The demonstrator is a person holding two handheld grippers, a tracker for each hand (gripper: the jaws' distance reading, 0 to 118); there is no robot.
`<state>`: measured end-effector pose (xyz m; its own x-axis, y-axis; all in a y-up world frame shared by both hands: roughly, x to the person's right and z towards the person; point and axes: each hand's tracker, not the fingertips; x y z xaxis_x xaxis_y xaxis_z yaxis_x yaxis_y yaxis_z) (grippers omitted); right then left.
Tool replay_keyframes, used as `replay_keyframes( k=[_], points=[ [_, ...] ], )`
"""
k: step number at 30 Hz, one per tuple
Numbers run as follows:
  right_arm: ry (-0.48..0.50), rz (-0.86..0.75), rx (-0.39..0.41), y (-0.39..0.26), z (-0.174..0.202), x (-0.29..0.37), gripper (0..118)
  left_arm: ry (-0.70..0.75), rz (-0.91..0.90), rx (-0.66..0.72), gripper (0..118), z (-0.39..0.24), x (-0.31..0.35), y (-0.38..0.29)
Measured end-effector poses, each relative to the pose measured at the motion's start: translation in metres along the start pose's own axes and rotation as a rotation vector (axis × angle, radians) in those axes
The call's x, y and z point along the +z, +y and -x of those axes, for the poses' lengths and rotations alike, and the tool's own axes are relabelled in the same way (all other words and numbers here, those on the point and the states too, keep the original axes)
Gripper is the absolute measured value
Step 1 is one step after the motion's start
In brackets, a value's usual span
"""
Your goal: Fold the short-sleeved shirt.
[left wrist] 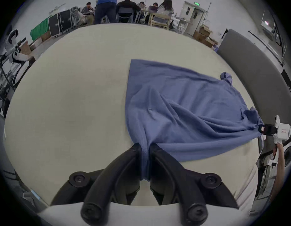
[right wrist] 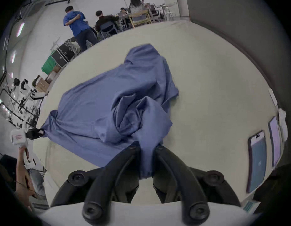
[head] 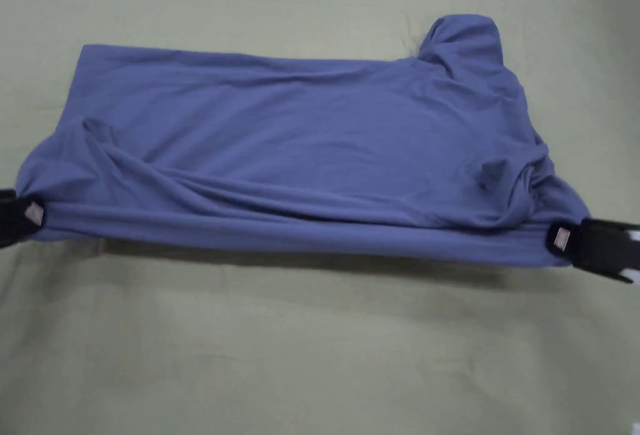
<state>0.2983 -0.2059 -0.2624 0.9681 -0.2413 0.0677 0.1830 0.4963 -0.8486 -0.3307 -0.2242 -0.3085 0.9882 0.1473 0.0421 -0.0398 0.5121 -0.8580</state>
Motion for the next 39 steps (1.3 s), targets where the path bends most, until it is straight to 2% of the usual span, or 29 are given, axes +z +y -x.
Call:
replay_keyframes(
  k=[6,10,12,14,16,17,18,19,20,21,22,24,25,27,32,36,39],
  points=[
    [-0.034,0.060,-0.043,-0.021,-0.010,-0.041,15,-0.003,0.092,0.051,8,0.006,-0.027,-0.033],
    [-0.032,0.063,-0.051,-0.023,-0.009,-0.040,52,0.019,0.068,0.107,32,0.007,-0.019,-0.037],
    [-0.035,0.085,-0.032,-0.023,-0.001,-0.034,114,0.092,0.070,0.077,96,0.005,-0.009,-0.042],
    [-0.076,0.064,0.019,-0.023,0.008,-0.019,118,0.124,-0.021,0.034,97,0.001,0.011,-0.050],
    [-0.079,0.053,0.046,-0.026,0.018,-0.001,118,0.050,-0.125,0.046,97,-0.005,0.040,-0.060],
    [-0.057,0.014,0.086,-0.029,0.024,0.011,117,0.022,-0.159,0.068,97,-0.009,0.056,-0.066],
    [-0.033,-0.016,0.120,-0.032,0.033,0.025,107,0.001,-0.196,0.070,90,-0.018,0.076,-0.074],
    [-0.017,-0.039,0.147,-0.036,0.042,0.038,85,0.000,-0.226,0.058,63,-0.025,0.093,-0.079],
    [-0.022,-0.067,0.167,-0.039,0.051,0.048,40,0.056,-0.206,0.041,8,-0.033,0.105,-0.082],
    [-0.027,-0.087,0.166,-0.045,0.058,0.054,2,0.149,-0.213,0.039,0,-0.041,0.120,-0.083],
    [-0.047,-0.148,0.183,-0.053,0.065,0.060,2,0.259,-0.224,0.044,0,-0.050,0.124,-0.092],
    [-0.003,-0.101,0.181,-0.057,0.070,0.063,2,0.202,-0.223,0.064,0,-0.053,0.131,-0.098],
    [0.012,-0.108,0.167,-0.060,0.073,0.064,2,0.166,-0.254,0.120,0,-0.052,0.138,-0.101],
    [0.024,-0.131,0.160,-0.063,0.077,0.065,2,0.123,-0.263,0.150,0,-0.051,0.145,-0.101],
    [0.025,-0.150,0.153,-0.056,0.087,0.070,2,0.234,-0.242,0.050,0,-0.059,0.147,-0.083],
    [0.014,-0.163,0.184,-0.044,0.092,0.068,2,0.190,-0.261,0.056,0,-0.058,0.137,-0.057],
    [0.005,-0.153,0.192,-0.029,0.093,0.057,2,0.120,-0.279,0.034,0,-0.051,0.113,-0.012]
  ],
)
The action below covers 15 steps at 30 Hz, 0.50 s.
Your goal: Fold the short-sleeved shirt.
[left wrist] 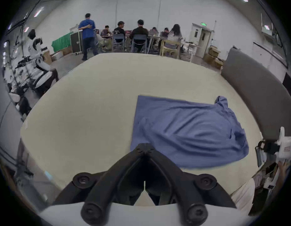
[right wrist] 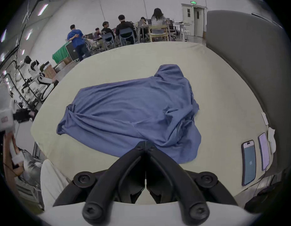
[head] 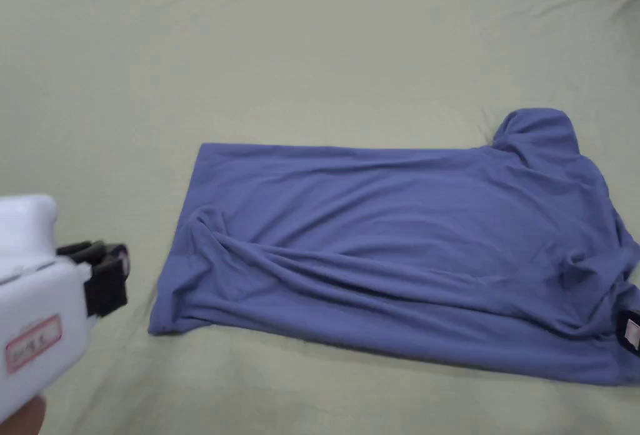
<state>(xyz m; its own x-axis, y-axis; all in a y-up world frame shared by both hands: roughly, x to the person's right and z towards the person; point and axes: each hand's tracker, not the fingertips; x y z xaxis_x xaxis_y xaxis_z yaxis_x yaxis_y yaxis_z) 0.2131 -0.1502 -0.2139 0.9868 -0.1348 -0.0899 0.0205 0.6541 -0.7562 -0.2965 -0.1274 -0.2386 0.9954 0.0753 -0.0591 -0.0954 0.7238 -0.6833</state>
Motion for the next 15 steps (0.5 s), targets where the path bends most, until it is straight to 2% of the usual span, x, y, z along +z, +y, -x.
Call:
replay_keyframes(
  k=[2,3,4,5,6,10,14,15],
  points=[
    [-0.003,0.009,0.001,0.010,-0.002,-0.009,2,-0.071,-0.016,0.031,5,0.004,-0.037,0.034],
    [-0.005,0.014,0.004,0.015,-0.003,-0.015,2,-0.098,-0.031,0.051,37,0.007,-0.062,0.056],
    [-0.005,0.015,0.008,0.019,-0.004,-0.020,2,-0.090,-0.007,0.049,79,0.009,-0.090,0.077],
    [-0.004,0.016,0.008,0.024,-0.003,-0.024,2,-0.087,0.015,0.028,105,0.009,-0.118,0.093],
    [0.007,0.019,0.005,0.030,-0.003,-0.028,2,-0.065,0.009,0.005,109,0.010,-0.149,0.112],
    [0.017,0.051,0.009,0.043,-0.001,-0.050,2,-0.001,0.190,0.045,109,0.019,-0.263,0.150],
    [0.019,0.068,0.004,0.054,-0.003,-0.066,2,0.087,0.300,-0.025,108,0.013,-0.324,0.145],
    [0.023,0.071,0.004,0.056,-0.003,-0.069,2,0.100,0.311,-0.044,105,0.011,-0.331,0.141]
  ],
)
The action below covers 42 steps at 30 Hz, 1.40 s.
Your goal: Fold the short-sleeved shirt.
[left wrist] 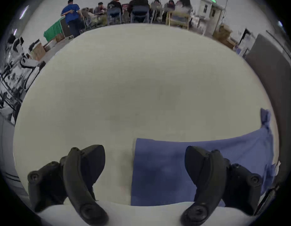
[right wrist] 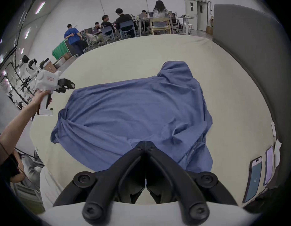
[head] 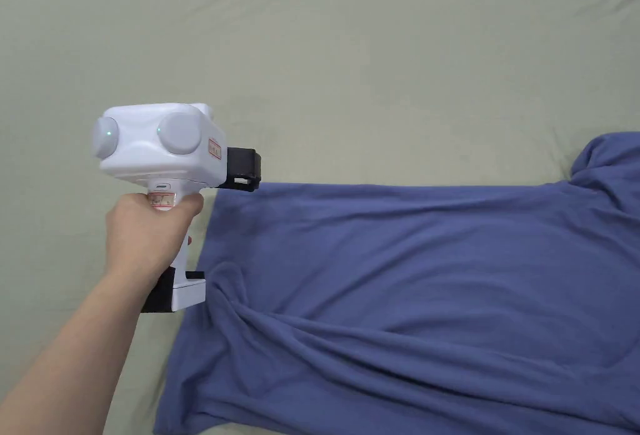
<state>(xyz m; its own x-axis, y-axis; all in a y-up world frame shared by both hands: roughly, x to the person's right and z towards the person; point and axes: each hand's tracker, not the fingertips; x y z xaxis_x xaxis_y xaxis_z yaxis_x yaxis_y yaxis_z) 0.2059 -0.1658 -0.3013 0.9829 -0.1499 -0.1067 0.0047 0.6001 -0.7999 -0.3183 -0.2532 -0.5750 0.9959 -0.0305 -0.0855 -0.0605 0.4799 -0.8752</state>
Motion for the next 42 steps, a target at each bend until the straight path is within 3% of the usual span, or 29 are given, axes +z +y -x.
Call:
replay_keyframes(
  k=[1,3,5,6,7,8,9,10,13,16,17,19,20,21,25,27,28,30,31,32,33,34,36,39,42],
  points=[
    [0.001,0.004,0.002,0.002,0.000,-0.002,2,-0.018,0.016,-0.001,97,-0.001,-0.009,-0.001],
    [0.002,0.005,0.010,0.006,0.002,-0.004,2,-0.063,0.052,0.015,58,0.000,-0.022,-0.007],
    [0.004,0.005,0.012,0.010,0.002,-0.006,2,-0.049,0.015,-0.003,52,-0.001,-0.016,-0.015],
    [0.006,0.002,0.012,0.012,0.002,-0.006,2,-0.044,0.022,-0.006,32,-0.003,-0.011,-0.014],
    [0.012,-0.001,0.012,0.014,0.001,-0.007,2,-0.046,0.023,-0.032,3,-0.003,-0.005,-0.010],
    [0.016,-0.005,0.012,0.017,-0.001,-0.008,2,-0.051,0.021,-0.053,0,0.000,0.000,-0.007],
    [0.018,-0.009,0.012,0.021,-0.002,-0.010,2,-0.168,0.034,-0.012,0,0.002,0.006,-0.005],
    [0.017,-0.015,0.013,0.027,-0.005,-0.011,2,-0.170,0.035,0.019,0,0.001,0.016,-0.002],
    [0.013,-0.031,0.010,0.056,-0.020,-0.020,2,-0.089,-0.101,-0.120,0,-0.009,0.059,0.008],
    [-0.045,-0.040,0.006,0.100,-0.041,-0.038,2,-0.127,-0.193,-0.150,0,-0.017,0.098,0.009],
    [-0.060,-0.023,0.000,0.114,-0.049,-0.048,9,-0.126,-0.207,-0.151,0,-0.019,0.107,0.007],
    [-0.082,0.035,-0.040,0.145,-0.073,-0.083,94,-0.139,-0.227,-0.147,0,-0.022,0.122,0.001],
    [-0.082,0.038,-0.058,0.155,-0.083,-0.098,116,-0.147,-0.232,-0.149,0,-0.022,0.125,-0.002],
    [-0.106,0.022,-0.103,0.164,-0.093,-0.114,118,-0.150,-0.233,-0.143,0,-0.022,0.127,-0.004],
    [-0.120,0.151,-0.286,0.188,-0.133,-0.186,118,-0.210,-0.219,-0.026,0,-0.020,0.122,-0.014],
    [-0.163,0.201,-0.319,0.187,-0.145,-0.217,117,-0.212,-0.194,-0.017,0,-0.018,0.116,-0.015],
    [-0.199,0.228,-0.293,0.187,-0.147,-0.229,113,-0.202,-0.193,-0.016,0,-0.017,0.113,-0.015],
    [-0.246,0.285,-0.203,0.185,-0.145,-0.243,86,-0.200,-0.182,-0.016,0,-0.016,0.111,-0.016],
    [-0.260,0.283,-0.167,0.181,-0.139,-0.239,85,-0.201,-0.178,-0.011,0,-0.015,0.111,-0.017],
    [-0.226,0.223,-0.168,0.182,-0.137,-0.229,71,-0.203,-0.179,-0.006,0,-0.009,0.103,-0.015],
    [-0.188,0.212,-0.178,0.183,-0.136,-0.220,30,-0.205,-0.183,-0.004,0,-0.007,0.102,-0.015],
    [-0.157,0.203,-0.177,0.183,-0.133,-0.215,4,-0.207,-0.185,0.001,0,-0.006,0.102,-0.015],
    [-0.193,0.164,-0.137,0.181,-0.130,-0.198,4,-0.206,-0.181,0.010,0,-0.003,0.103,-0.016],
    [-0.121,0.123,-0.134,0.179,-0.123,-0.173,4,-0.203,-0.184,0.005,0,0.003,0.113,-0.023],
    [-0.128,0.044,-0.071,0.174,-0.111,-0.132,4,-0.194,-0.187,-0.016,0,0.013,0.128,-0.035]
  ],
)
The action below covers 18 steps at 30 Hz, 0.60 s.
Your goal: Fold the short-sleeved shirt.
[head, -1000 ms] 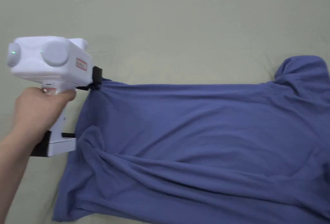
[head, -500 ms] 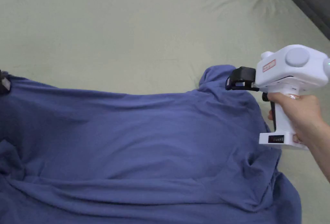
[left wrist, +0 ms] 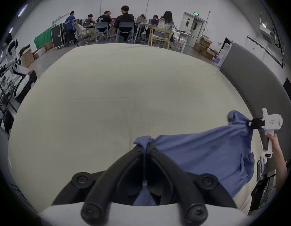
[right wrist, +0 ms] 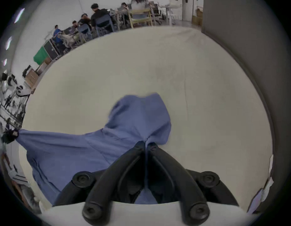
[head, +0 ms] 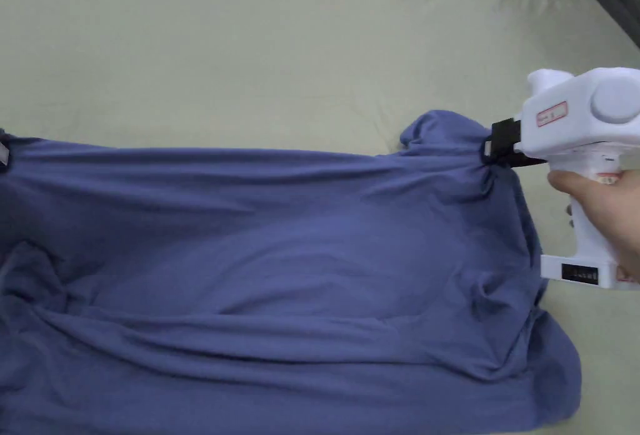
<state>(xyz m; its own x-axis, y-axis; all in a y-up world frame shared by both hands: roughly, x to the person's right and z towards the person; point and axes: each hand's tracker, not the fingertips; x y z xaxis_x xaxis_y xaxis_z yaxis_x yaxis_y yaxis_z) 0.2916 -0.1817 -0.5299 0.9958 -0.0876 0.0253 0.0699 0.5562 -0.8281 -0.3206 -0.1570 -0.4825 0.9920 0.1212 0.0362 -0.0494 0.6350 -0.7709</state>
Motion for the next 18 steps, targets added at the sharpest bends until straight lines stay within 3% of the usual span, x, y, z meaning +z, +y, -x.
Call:
replay_keyframes(
  k=[6,9,14,18],
  points=[
    [0.027,-0.137,0.028,-0.062,0.006,0.097,4,0.051,-0.003,-0.032,0,0.010,0.046,-0.042],
    [0.035,-0.163,-0.002,-0.113,0.008,0.131,4,0.074,0.018,-0.033,0,0.015,0.057,-0.072],
    [0.019,-0.110,-0.031,-0.197,0.013,0.150,4,0.130,0.131,-0.098,0,0.006,0.061,-0.129],
    [0.023,0.015,-0.086,-0.244,0.004,0.128,4,0.169,0.249,-0.161,0,0.002,0.040,-0.160]
  ],
)
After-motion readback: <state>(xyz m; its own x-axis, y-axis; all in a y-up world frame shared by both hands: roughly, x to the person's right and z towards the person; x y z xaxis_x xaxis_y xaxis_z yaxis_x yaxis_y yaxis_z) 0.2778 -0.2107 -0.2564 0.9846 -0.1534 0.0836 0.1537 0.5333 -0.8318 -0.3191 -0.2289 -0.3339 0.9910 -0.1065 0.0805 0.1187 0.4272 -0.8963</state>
